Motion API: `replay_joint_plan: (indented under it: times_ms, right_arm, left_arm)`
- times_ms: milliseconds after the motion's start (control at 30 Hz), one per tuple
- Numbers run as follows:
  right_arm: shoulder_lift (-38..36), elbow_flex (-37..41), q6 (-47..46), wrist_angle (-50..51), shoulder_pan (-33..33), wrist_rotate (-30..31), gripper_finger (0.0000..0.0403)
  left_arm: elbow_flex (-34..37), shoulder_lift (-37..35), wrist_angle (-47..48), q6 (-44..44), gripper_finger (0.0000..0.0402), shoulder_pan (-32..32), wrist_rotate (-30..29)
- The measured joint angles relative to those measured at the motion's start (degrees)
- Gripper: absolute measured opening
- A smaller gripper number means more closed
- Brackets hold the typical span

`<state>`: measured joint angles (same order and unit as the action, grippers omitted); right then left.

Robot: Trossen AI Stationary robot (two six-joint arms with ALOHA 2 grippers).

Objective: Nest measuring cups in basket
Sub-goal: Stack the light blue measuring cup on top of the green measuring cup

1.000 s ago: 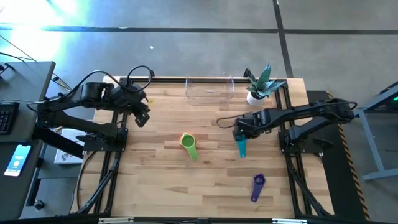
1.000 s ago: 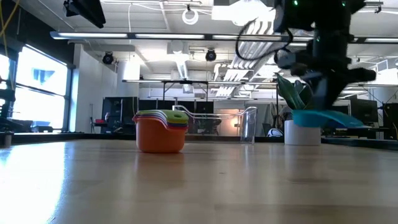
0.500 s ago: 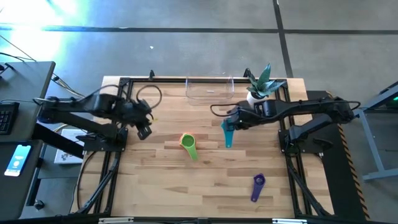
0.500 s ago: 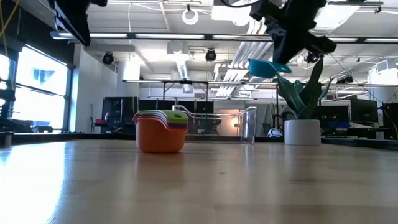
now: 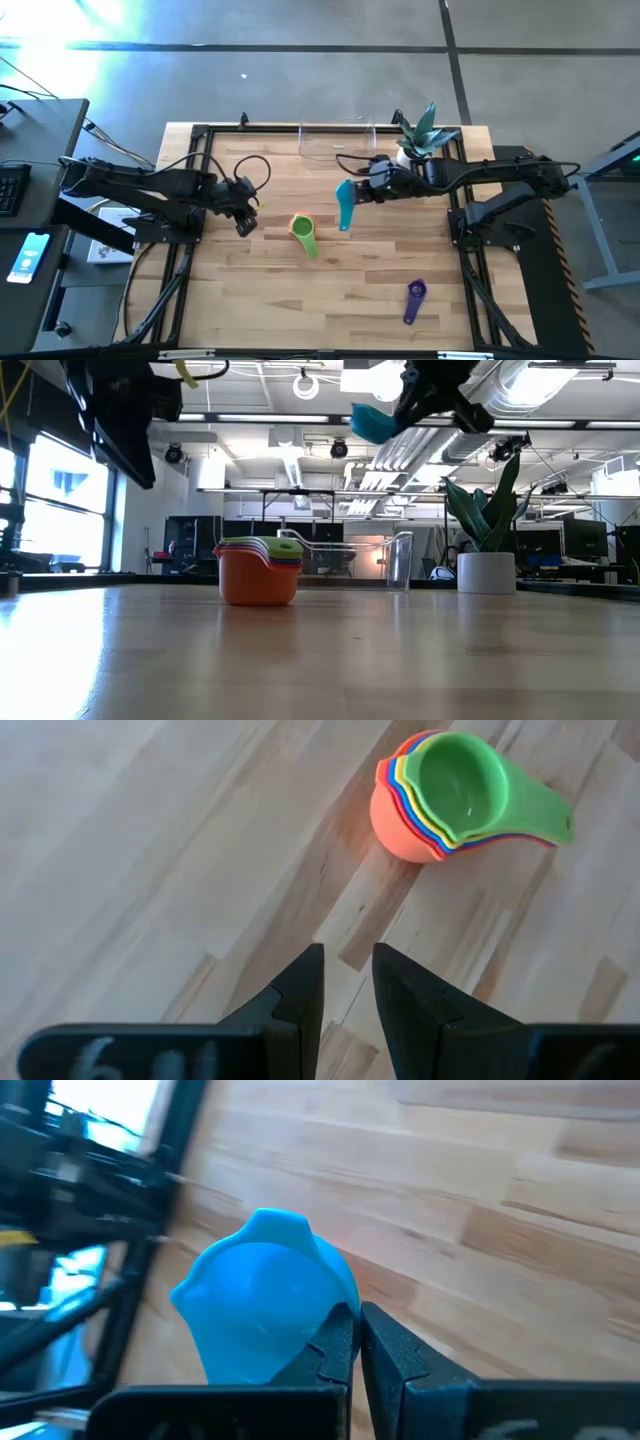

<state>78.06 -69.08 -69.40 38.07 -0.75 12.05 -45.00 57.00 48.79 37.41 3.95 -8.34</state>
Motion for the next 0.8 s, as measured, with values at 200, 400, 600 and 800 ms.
replay_joint_plan:
  times_ms: [200, 400, 600, 800]
  right_arm:
    - [0.00, 0.00, 0.87, -5.20, 0.02, 0.01, 0.0000]
    - [0.00, 0.00, 2.18, -11.72, 0.01, -0.07, 0.0000]
    - [0.00, 0.00, 3.14, -12.42, 0.01, -0.14, 0.0000]
    - [0.00, 0.00, 3.89, -11.47, 0.00, -1.14, 0.0000]
  left_arm:
    - [4.20, 0.00, -6.30, 0.07, 0.0078, -0.02, 1.59]
    - [7.99, 0.29, -15.35, 3.56, 0.0078, -0.02, 2.43]
    - [10.53, 3.08, -19.22, 4.54, 0.0078, -0.02, 3.78]
    - [10.55, 9.77, -24.36, 4.51, 0.0078, -0.02, 3.92]
